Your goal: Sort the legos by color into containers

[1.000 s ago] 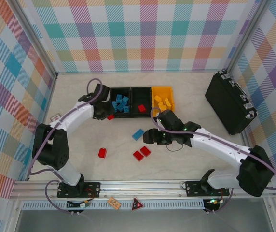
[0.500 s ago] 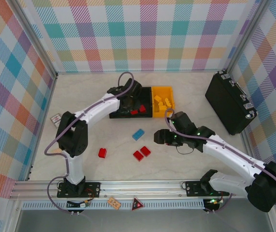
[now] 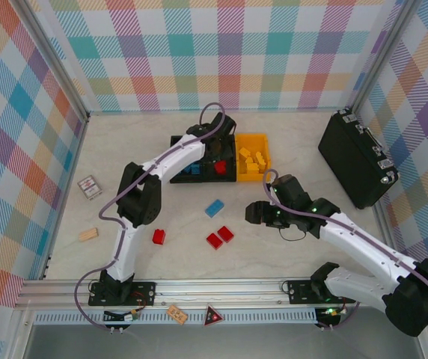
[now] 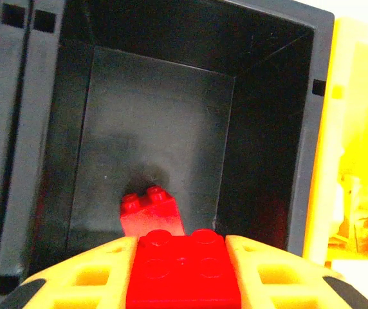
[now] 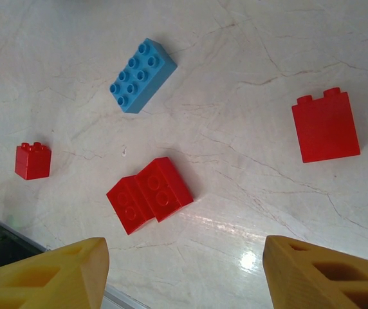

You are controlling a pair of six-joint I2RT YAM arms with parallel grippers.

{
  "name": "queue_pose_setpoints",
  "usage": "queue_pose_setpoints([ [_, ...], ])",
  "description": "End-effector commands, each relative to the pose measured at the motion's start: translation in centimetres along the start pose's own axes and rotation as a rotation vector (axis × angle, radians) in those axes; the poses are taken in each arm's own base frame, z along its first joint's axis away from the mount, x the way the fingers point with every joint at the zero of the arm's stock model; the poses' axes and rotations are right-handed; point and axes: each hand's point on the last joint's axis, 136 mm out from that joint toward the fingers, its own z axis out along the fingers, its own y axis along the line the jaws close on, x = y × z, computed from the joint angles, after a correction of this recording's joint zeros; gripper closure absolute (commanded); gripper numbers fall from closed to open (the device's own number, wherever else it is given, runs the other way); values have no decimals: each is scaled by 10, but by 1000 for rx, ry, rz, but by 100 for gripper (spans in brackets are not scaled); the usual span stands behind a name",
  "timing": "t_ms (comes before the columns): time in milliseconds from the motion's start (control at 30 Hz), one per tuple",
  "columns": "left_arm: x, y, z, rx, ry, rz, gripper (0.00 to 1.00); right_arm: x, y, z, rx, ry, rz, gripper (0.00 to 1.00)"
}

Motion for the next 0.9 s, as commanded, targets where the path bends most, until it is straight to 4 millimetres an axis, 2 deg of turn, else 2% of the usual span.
queue_pose_setpoints([
  [0, 1, -2, 4, -22, 16, 21, 79, 5, -5, -1, 5, 10, -7, 36],
  [333, 4, -7, 19, -14, 34, 17, 76, 5, -7, 1, -3, 11, 2, 35],
  [500, 5, -10, 21, -1, 41, 15, 74, 5, -7, 0, -4, 10, 2, 35],
  [733, 5, -15, 17, 17, 42, 13, 56, 5, -5, 2, -11, 15, 6, 36],
  [867, 2, -21, 7, 40, 29, 17, 52, 5, -4, 2, -17, 16, 7, 35],
])
